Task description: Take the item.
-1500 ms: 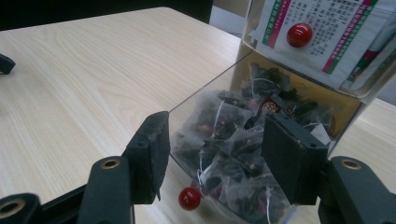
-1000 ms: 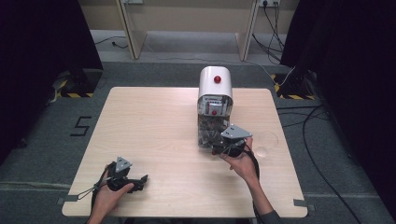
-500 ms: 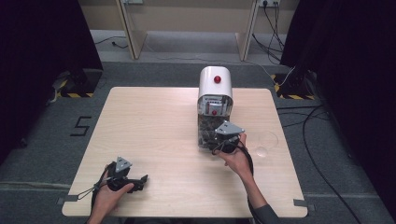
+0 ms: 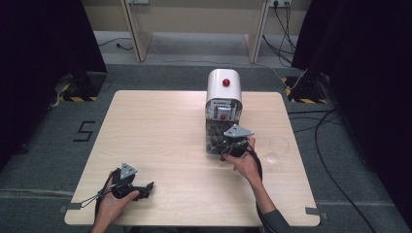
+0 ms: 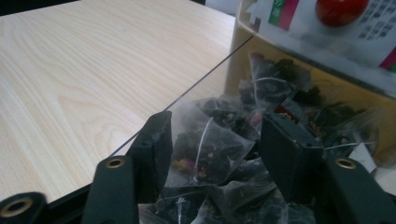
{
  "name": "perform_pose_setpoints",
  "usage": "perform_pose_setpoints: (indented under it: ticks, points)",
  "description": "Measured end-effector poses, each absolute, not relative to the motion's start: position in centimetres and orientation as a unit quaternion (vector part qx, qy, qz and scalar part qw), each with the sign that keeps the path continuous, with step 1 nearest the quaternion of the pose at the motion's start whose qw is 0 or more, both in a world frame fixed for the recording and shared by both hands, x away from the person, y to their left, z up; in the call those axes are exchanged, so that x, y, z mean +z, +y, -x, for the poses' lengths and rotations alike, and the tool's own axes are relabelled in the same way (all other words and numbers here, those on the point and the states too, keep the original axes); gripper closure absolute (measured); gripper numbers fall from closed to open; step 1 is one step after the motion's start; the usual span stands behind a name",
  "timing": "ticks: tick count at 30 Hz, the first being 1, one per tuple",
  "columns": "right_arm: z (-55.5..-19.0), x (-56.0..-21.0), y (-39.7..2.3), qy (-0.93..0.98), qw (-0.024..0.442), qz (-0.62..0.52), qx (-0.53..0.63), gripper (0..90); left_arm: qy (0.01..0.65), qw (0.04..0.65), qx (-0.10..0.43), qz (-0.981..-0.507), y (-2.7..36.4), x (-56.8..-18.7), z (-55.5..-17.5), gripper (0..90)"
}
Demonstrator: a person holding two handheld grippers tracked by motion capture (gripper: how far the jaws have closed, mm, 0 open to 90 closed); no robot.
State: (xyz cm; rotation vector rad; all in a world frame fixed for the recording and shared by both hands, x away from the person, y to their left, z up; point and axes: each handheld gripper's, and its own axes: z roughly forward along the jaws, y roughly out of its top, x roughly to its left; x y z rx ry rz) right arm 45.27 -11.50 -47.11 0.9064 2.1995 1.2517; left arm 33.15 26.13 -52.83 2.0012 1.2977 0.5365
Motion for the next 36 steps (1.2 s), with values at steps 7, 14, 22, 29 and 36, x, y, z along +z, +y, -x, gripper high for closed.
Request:
perform_pose_setpoints:
  ticks: [7, 14, 22, 29, 36]
  points:
    - [-45.1, -47.6, -11.4, 0.807, 0.222, -0.322, 0.443, 67.7, 0.499, 0.341, 0.206, -0.769, 26.1, -52.8, -33.2, 0.0]
    - [-44.6, -47.2, -11.6, 0.810, 0.239, -0.303, 0.441, 85.5, 0.499, 0.341, 0.206, -0.769, 26.1, -52.8, -33.2, 0.0]
    - [-43.9, -46.0, -11.8, 0.804, 0.250, -0.283, 0.460, 90.0, 0.499, 0.341, 0.206, -0.769, 26.1, -52.8, -33.2, 0.0]
    - [-43.4, -44.8, -12.2, 0.793, 0.260, -0.278, 0.476, 90.0, 0.498, 0.342, 0.207, -0.770, 26.2, -52.9, -33.2, 0.0]
    - [-43.3, -44.2, -13.0, 0.784, 0.262, -0.282, 0.487, 90.0, 0.498, 0.342, 0.207, -0.770, 26.2, -52.9, -33.2, 0.0]
